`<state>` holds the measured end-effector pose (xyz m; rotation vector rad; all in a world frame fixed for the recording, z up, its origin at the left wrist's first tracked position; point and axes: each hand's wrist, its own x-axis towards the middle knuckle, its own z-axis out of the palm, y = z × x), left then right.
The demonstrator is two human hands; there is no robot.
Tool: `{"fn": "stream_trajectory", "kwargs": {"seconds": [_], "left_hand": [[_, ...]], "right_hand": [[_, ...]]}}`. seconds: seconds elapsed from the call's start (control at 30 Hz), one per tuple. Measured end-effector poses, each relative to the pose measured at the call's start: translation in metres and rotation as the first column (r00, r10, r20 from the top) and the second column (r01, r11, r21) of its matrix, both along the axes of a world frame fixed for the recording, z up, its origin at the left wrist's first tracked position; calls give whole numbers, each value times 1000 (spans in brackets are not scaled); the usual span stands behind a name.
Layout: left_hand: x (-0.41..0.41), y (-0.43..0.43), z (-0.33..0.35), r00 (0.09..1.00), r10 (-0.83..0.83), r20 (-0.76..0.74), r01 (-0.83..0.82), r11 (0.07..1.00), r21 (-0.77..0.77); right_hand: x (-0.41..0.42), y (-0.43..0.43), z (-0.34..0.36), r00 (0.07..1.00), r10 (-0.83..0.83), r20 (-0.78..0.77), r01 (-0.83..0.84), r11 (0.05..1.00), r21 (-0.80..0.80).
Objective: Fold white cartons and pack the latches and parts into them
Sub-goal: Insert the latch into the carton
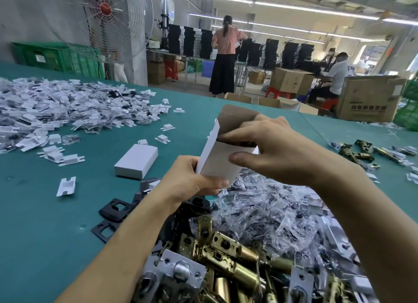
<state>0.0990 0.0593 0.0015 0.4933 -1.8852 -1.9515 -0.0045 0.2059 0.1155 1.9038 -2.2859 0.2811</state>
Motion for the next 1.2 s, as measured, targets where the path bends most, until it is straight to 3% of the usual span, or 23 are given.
{"fn": "stream_trajectory", "kwargs": {"seconds": [0.13, 0.23, 0.3, 0.4, 0.47, 0.53, 0.6, 0.77, 1.0, 1.1, 1.2], "left_hand": [[0, 2, 1, 998, -51, -24, 52, 998, 28], [1, 1, 3, 998, -63, -31, 65, 996, 55], [2, 3, 5, 995, -97, -21, 98, 994, 54], [5, 5, 6, 983, -182, 8, 182, 983, 38], [7, 7, 7, 971, -236, 36, 236, 972, 9], [9, 9, 8, 961, -273, 52, 275, 961, -41], [9, 11, 7, 950, -307, 64, 312, 945, -101], [6, 11, 2, 938, -342, 57, 346, 918, -193], [0, 11, -4, 930, -333, 155, 367, 855, -367], [-1, 12, 0, 972, -231, 36, 227, 893, -389], [-2, 12, 4, 978, -76, -192, -9, 913, -408]], "right_hand": [[-1, 5, -7, 999, 43, 33, -41, 996, -75], [-8, 13, -22, 991, 76, 114, -14, 884, -467], [-15, 21, -35, 949, 128, 288, 85, 777, -624], [-17, 28, -56, 704, 316, 636, 196, 774, -602], [-17, 31, -71, 547, 421, 724, 248, 744, -621], [-16, 33, -82, 460, 472, 752, 301, 714, -632], [-14, 33, -88, 456, 466, 758, 304, 719, -625], [-13, 37, -98, 585, 385, 714, 221, 771, -597], [-15, 40, -112, 605, 323, 728, 193, 827, -527], [-17, 45, -122, 589, 295, 752, 200, 849, -490], [-20, 46, -118, 530, 292, 797, 217, 861, -460]]}}
